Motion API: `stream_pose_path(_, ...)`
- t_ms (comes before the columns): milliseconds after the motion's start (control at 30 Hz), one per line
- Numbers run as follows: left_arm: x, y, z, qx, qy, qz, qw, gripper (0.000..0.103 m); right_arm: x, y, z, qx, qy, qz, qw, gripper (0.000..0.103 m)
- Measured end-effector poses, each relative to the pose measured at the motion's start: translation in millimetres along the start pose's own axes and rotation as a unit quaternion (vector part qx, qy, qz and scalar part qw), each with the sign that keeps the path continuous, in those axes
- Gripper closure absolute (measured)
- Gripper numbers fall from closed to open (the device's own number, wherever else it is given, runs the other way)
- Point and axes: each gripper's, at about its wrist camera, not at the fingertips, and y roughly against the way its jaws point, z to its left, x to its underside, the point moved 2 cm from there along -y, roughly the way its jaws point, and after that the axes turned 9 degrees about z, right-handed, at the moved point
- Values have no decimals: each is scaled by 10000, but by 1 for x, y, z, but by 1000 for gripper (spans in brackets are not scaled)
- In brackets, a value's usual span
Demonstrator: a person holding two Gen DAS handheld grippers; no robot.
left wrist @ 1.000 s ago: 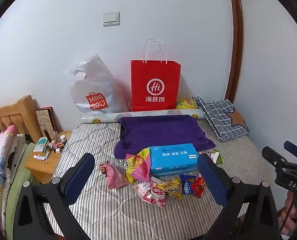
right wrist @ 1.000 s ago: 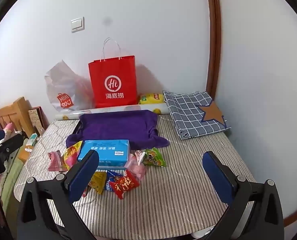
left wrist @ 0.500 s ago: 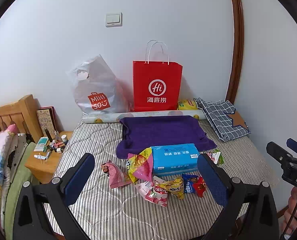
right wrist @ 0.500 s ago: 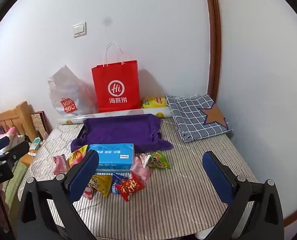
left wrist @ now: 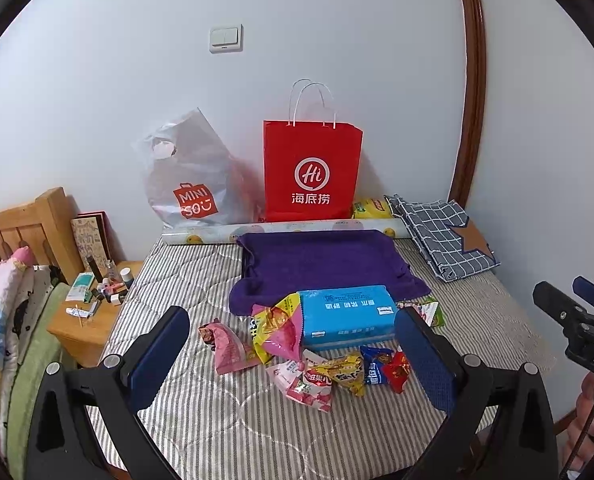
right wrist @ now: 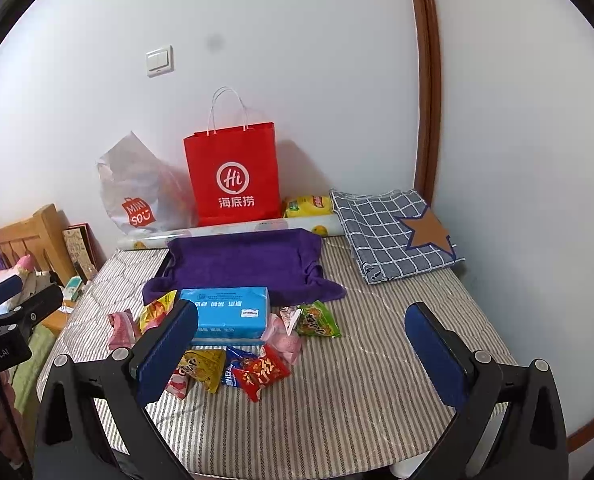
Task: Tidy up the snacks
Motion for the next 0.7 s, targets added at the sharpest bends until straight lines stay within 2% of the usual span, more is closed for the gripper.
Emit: stream_pose_path(700, 3, 2, 1, 38, 70, -47, 10000, 0, 1, 1, 5, -23, 56, -10, 10000, 1)
